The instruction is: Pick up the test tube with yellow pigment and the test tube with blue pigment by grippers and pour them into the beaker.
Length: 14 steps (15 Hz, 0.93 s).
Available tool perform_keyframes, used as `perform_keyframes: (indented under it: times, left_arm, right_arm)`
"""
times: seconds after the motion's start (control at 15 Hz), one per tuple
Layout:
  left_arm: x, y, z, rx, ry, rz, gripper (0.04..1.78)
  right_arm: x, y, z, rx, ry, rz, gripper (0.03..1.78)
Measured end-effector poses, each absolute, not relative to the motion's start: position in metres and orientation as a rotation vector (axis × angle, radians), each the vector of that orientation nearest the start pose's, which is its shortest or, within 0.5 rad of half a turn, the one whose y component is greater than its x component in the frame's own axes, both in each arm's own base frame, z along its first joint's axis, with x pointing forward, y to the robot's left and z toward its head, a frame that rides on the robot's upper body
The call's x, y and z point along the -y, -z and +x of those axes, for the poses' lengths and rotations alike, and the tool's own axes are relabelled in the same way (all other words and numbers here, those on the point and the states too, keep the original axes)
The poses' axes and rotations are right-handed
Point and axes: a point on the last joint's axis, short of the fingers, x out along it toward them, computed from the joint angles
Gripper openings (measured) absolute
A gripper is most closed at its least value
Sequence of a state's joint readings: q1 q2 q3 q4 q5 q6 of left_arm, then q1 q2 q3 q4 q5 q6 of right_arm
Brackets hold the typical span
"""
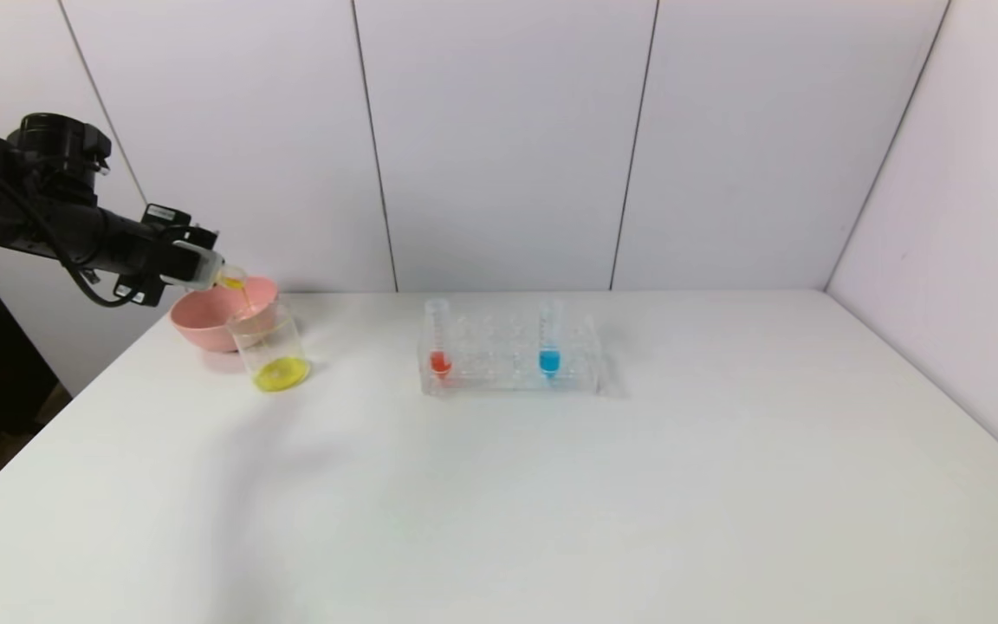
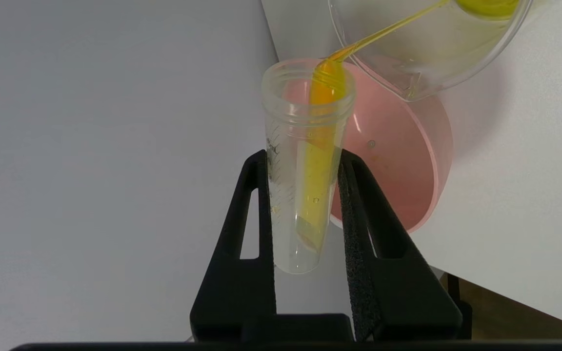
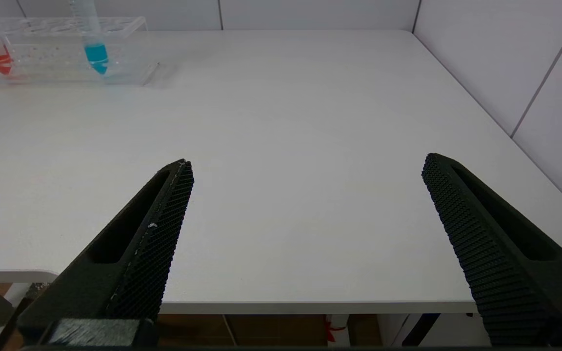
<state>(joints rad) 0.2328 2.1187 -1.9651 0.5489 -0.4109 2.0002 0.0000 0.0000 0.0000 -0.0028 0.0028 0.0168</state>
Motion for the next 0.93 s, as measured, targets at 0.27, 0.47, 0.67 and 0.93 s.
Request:
perform_keyframes:
  times: [0.27, 0.47, 0.67, 0.93]
  left_arm:
    - [-0.0863, -0.2373, 0.4093, -0.244, 0.749, 1.691, 0.42]
    - [-0.0854, -0.2380, 0.4096, -0.235, 0.752, 1.707, 0.42]
    - [-0.0847, -0.2385, 0.4101, -0.232, 0.751, 1.709, 0.42]
    - [-0.0846, -0.2383, 0.4103, -0.233, 0.751, 1.710, 0.42]
  right_arm:
    - [-0.0001, -0.0758, -0.0228, 0.003, -0.003, 0.017, 1.71]
    - [-0.0001, -0.0758, -0.0228, 0.003, -0.003, 0.017, 1.71]
    - [-0.0001, -0.0758, -0.0228, 0.003, -0.003, 0.017, 1.71]
    - [-0.0001, -0.0758, -0.0228, 0.003, -0.003, 0.017, 1.71]
